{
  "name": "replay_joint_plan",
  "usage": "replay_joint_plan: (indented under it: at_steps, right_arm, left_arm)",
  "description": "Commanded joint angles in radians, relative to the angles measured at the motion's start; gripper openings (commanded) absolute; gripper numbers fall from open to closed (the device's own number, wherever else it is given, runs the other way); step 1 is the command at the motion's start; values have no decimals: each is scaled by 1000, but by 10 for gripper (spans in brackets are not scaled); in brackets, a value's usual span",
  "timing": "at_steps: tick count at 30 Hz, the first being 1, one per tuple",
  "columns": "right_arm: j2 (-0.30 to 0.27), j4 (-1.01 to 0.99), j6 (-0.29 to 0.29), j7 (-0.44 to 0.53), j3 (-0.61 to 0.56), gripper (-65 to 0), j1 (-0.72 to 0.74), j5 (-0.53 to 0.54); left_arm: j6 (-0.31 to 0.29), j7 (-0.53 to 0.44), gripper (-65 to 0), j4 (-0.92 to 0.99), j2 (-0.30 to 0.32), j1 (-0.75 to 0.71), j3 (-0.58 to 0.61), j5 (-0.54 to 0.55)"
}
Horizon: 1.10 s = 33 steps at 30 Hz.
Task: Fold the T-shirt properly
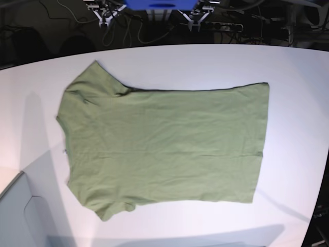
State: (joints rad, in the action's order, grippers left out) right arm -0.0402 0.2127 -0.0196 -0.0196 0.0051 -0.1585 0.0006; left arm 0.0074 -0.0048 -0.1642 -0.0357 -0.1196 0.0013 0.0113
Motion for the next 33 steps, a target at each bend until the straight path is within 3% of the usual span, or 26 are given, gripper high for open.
replay_joint_plan:
  at_steps: [1, 11, 25, 33]
  right_arm:
    - [-7, 14, 20, -24, -3, -650, -14, -1]
    - [-30, 144, 20, -139, -3, -650, -71, -1]
    - [-34, 442, 20, -155, -3, -650, -273, -1]
    - [-85, 710, 20, -174, -3, -650, -439, -3]
  left_arm:
    - [-5, 10, -650, 2, -5, -16, -1, -12]
    - [-5, 10, -649, -5, 12, -36, -1, -12]
    - [-7, 16, -649, -360, 36, -274, -4, -12]
    - [-7, 18, -649, -625, 70, -435, -5, -12]
